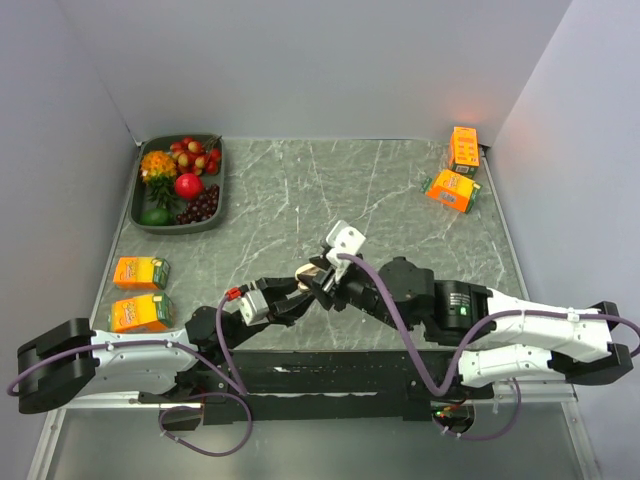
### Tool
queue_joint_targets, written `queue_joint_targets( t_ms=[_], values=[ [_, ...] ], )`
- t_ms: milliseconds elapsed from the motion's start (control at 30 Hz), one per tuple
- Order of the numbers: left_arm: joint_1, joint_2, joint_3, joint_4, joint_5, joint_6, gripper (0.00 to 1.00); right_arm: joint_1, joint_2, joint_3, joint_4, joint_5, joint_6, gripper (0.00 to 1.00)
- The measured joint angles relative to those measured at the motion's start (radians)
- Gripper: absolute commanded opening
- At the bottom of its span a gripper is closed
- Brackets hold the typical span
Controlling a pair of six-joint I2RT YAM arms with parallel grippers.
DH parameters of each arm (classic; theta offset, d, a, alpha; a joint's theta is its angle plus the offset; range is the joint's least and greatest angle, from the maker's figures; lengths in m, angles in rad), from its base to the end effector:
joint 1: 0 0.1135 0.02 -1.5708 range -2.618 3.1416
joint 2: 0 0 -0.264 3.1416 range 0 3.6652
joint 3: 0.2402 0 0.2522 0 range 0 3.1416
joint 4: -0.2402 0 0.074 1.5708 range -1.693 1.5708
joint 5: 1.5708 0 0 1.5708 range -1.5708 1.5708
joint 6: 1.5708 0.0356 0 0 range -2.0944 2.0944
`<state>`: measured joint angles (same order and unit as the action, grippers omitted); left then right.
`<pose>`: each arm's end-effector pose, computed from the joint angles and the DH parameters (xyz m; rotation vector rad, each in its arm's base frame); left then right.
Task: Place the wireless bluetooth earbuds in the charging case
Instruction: Place the earbud in the charging case.
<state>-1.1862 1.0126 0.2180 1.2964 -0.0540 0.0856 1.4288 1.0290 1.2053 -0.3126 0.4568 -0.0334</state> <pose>0.0733 -0.1760 0.2574 0.6223 0.9288 -0.9609 0.0466 0.2150 0.4273 -0.8792 1.4970 0.6504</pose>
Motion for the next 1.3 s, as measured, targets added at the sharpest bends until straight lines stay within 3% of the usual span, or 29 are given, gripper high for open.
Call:
queue_joint_targets(
  t_ms=[400,1300],
  values=[
    [0.000,0.000,0.000,0.000,-0.021,0.000,0.01,-0.108,0.041,0.026,-0.159,-0.190,0.127,0.50],
    [-0.021,0.012,-0.001,0.002,-0.067,0.035,0.01,-0.195,0.069,0.039,-0.168,-0.290,0.199,0.45]
  ],
)
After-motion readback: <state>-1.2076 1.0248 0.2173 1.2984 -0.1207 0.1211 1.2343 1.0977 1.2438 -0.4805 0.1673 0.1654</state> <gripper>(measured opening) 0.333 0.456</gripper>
